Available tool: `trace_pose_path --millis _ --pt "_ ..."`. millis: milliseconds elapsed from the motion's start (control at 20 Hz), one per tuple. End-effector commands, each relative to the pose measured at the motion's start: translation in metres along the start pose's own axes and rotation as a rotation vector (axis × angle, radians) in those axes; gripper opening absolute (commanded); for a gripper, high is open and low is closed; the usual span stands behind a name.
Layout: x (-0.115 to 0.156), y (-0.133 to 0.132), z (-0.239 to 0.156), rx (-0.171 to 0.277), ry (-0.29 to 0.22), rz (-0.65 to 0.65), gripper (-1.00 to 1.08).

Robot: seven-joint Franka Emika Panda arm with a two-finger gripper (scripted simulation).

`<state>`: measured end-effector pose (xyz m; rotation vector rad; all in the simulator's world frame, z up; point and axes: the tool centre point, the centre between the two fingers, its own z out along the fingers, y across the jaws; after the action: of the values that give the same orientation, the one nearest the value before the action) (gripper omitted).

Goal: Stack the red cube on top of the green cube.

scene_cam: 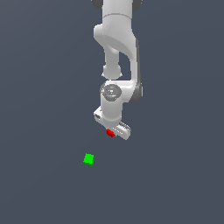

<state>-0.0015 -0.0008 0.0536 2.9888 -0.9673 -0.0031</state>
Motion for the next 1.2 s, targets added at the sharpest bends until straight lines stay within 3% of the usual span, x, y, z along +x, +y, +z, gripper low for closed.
trace_pose_path --millis 0,500,1150 --pt "0.0 0.0 -0.018 0.001 0.001 0.0 -1.0" --pt "0.001 0.0 -0.065 0.001 0.002 0.0 -1.0" --pt "0.022 0.001 -0.058 0.001 0.003 0.0 -1.0"
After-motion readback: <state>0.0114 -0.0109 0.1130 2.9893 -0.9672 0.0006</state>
